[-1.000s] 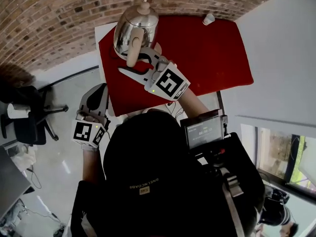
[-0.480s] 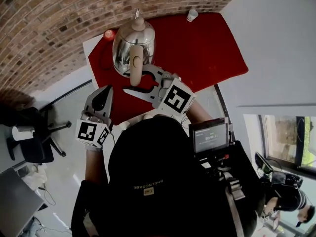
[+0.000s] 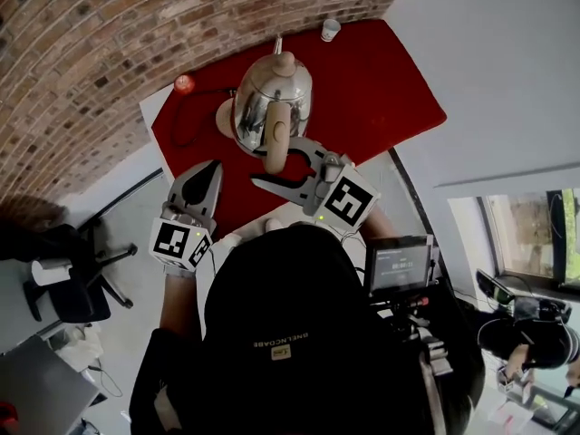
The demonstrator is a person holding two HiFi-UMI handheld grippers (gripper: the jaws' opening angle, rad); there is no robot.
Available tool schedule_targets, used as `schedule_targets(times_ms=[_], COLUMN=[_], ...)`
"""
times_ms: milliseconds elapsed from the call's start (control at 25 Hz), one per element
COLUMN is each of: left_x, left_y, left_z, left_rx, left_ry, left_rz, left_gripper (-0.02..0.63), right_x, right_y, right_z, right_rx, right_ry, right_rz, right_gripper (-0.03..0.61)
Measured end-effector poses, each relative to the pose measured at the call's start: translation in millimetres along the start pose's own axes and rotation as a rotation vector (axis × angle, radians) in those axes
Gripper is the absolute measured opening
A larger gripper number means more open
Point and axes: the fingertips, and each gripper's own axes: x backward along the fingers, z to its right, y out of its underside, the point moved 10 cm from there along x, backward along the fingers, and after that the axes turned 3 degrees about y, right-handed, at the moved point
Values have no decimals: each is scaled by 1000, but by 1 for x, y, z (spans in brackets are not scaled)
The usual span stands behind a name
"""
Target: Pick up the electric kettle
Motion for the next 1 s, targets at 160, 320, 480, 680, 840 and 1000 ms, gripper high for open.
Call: schedule_targets(times_ms=[160, 320, 480, 680, 840, 1000], left_x=[-17, -29, -41, -51, -58, -61], left_y=[-1, -1, 0, 1, 1, 1], left_z=[9, 15, 19, 25, 23, 22], left_rx=[-15, -16, -22, -14, -16, -20], left_ry=[51, 87, 124, 159, 179, 186], left_rz=[-15, -32, -40, -56, -58, -69], left_gripper=[6, 6, 6, 6, 6, 6], right_x=[26, 53, 71, 85, 88, 88], right_y=[10, 21, 32, 40, 44, 46], right_z=[2, 1, 2, 0, 2, 3], right_rx=[-42, -74, -89, -114, -123, -138], right_ry=[77, 144, 213, 267, 296, 303], right_rz=[-4, -33, -61, -77, -80, -81], right_gripper=[150, 150, 150, 150, 150, 150])
